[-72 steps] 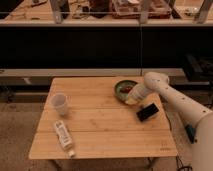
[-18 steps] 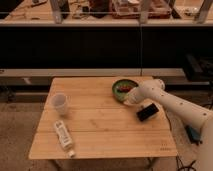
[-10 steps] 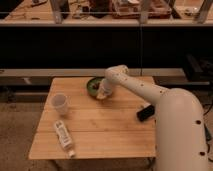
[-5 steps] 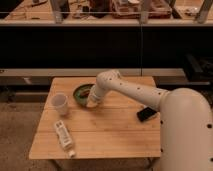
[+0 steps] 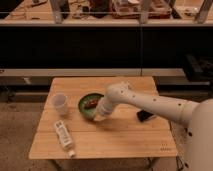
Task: Drag the ceramic bowl in a circle
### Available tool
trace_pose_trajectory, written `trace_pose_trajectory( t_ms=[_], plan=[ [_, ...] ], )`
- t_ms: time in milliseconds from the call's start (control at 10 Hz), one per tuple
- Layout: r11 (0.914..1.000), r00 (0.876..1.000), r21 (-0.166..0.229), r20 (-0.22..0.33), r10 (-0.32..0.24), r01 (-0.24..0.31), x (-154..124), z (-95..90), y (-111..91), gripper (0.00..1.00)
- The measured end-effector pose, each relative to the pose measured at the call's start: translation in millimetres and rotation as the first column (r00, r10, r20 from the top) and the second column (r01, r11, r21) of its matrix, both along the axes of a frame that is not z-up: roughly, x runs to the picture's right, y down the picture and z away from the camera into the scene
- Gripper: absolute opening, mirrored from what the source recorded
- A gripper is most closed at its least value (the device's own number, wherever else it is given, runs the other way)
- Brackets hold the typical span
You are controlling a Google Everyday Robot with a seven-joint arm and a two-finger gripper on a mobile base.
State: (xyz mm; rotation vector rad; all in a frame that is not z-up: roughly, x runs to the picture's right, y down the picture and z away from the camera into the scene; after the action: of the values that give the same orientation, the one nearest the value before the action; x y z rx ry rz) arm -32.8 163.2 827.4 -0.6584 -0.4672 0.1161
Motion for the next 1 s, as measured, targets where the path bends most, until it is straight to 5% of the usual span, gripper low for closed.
trace_pose_trajectory(
  t_ms=[300,600,800,1000],
  plan=[
    [0.9939,0.985,-0.017,-0.136,0.105,-0.109,71,6.5,7,0.07],
    [0.982,0.943,0.038,-0.275,0.188,-0.185,151,27.4,-18,0.07],
    [0.9755,0.926,0.093,-0.308,0.219,-0.2,178,46.2,-49,0.07],
    [0.973,0.932,0.143,-0.29,0.216,-0.181,179,68.9,-84,0.07]
  ],
)
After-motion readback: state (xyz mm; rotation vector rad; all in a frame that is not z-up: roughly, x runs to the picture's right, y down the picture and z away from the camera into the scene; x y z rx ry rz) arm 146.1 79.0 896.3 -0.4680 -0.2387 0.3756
